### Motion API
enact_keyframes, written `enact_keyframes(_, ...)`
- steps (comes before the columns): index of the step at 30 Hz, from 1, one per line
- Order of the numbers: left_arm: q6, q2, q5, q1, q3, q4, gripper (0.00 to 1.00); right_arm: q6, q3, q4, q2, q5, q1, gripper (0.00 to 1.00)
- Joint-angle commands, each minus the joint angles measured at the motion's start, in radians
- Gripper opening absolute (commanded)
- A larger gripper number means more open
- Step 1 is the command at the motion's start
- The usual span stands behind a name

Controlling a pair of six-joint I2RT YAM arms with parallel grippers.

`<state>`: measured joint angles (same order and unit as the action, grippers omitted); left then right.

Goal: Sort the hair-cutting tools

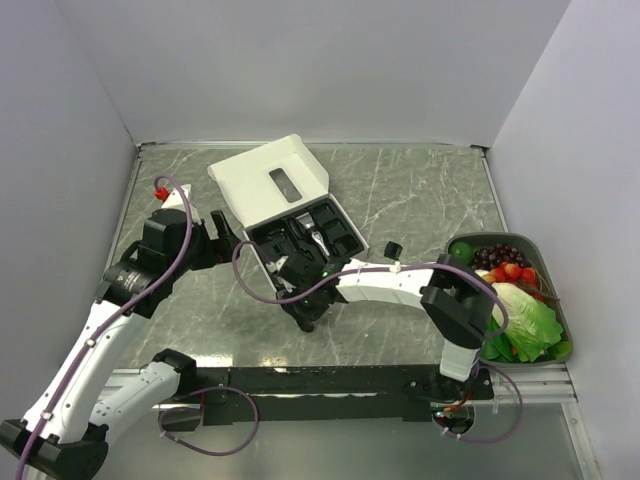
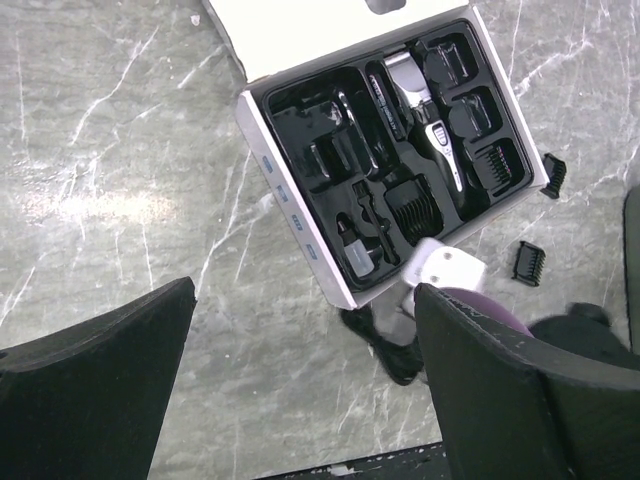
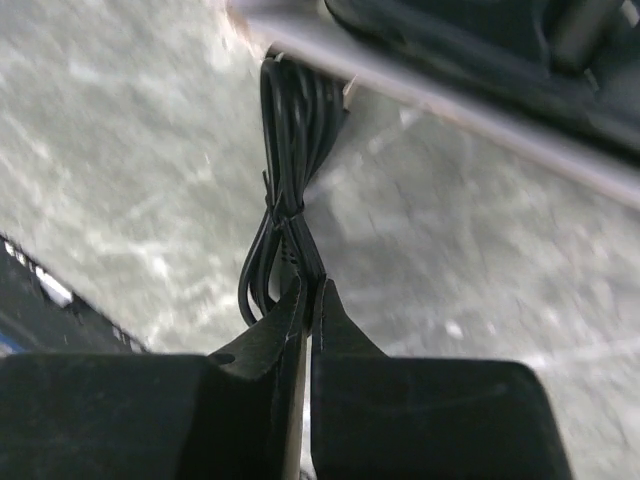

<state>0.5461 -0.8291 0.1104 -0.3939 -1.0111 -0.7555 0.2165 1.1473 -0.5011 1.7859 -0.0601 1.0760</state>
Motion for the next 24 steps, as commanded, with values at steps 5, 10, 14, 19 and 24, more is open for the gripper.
enact_keyframes(5, 0.014, 0.005, 0.038, 0.0, -0.064, 0.005, 0.97, -0.042, 0.109, -0.203, -0.285, -0.009, 0.01, 0.0)
enact_keyframes(10, 0.029, 0.001, 0.044, -0.002, -0.053, 0.016, 0.97, -0.045, 0.245, -0.298, -0.319, 0.032, 0.009, 0.0)
enact_keyframes(14, 0.041, 0.001, 0.058, 0.0, -0.058, 0.018, 0.97, 0.036, 0.38, -0.316, -0.211, 0.132, -0.011, 0.0)
enact_keyframes(19, 0.071, 0.024, 0.094, 0.0, -0.061, 0.001, 0.96, 0.205, 0.589, -0.327, -0.031, 0.242, -0.045, 0.0)
enact_keyframes(24, 0.115, 0.047, 0.14, 0.0, -0.063, -0.028, 0.97, 0.388, 0.767, -0.37, 0.107, 0.292, -0.112, 0.0)
